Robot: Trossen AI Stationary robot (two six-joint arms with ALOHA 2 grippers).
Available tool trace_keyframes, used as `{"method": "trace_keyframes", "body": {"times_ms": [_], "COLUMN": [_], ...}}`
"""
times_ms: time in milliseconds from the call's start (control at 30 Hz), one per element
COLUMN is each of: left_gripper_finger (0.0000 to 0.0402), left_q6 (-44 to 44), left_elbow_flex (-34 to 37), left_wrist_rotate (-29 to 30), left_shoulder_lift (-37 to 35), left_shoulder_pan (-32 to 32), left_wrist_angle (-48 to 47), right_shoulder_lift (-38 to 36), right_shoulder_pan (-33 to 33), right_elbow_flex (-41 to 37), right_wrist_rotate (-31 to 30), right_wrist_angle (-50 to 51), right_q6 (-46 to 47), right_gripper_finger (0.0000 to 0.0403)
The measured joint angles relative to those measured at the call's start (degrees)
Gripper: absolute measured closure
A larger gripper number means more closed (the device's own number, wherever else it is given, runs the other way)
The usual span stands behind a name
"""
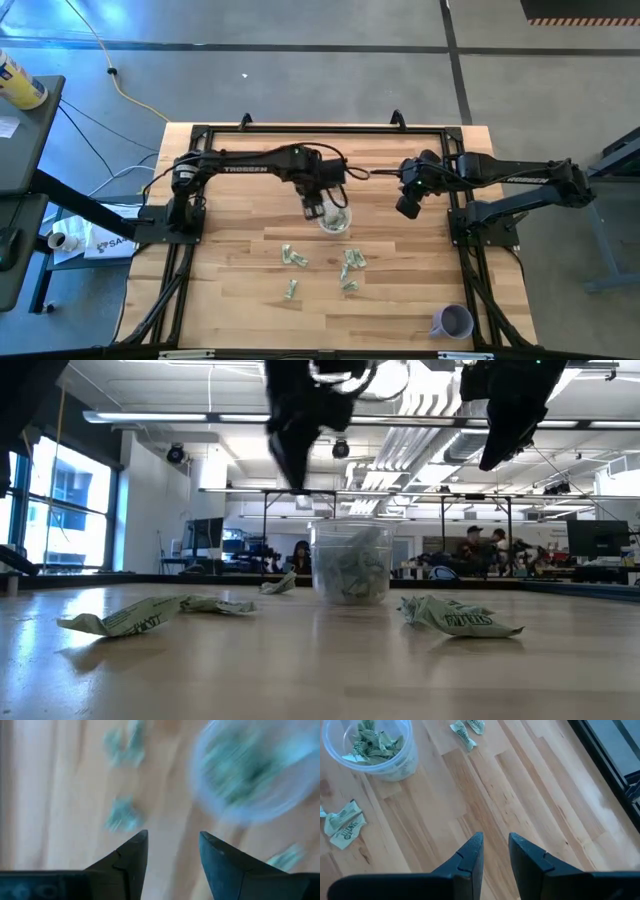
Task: Pick and place Stevia / Truvia into bins
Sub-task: Put the white stevia packet into the transparent container
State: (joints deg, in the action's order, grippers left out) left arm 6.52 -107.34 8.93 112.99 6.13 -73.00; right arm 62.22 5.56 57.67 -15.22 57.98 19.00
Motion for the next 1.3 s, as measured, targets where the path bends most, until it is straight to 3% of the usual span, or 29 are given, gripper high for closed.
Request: {"method": "trace_keyframes", "body": {"times_ms": [167, 400, 800, 1133, 1300], "left_gripper_finger": [0.0203, 0.0192, 0.0178, 0.0212, 0.0256], "left_q6": [-2.36, -1.18, 2.01, 4.31, 4.25], "left_elbow_flex": [5.26, 15.58, 25.57, 29.28, 29.37], "left_wrist_rotate": [-2.63, -13.08, -9.34, -3.13, -3.06], "left_shoulder_lift": [-0.11, -0.63, -0.61, 0.76, 1.77], "left_shoulder_pan": [5.03, 12.52, 13.55, 12.25, 13.00], "left_wrist_angle": [-4.06, 11.18, 26.33, 34.22, 34.40], "right_shoulder_lift": [0.00, 0.00, 0.05, 0.09, 0.09], "right_shoulder_pan": [0.00, 0.00, 0.59, 2.77, 2.84], "right_elbow_flex": [0.00, 0.00, -0.02, -0.02, -0.02], "right_wrist_rotate": [-0.71, -0.86, -0.88, -0.42, -0.18], "right_wrist_angle": [-0.03, -0.11, -0.18, -0.17, -0.17], "right_q6": [0.14, 2.29, 4.57, 6.53, 7.91], "right_gripper_finger": [0.0320, 0.0320, 0.0320, 0.0320, 0.0320]}}
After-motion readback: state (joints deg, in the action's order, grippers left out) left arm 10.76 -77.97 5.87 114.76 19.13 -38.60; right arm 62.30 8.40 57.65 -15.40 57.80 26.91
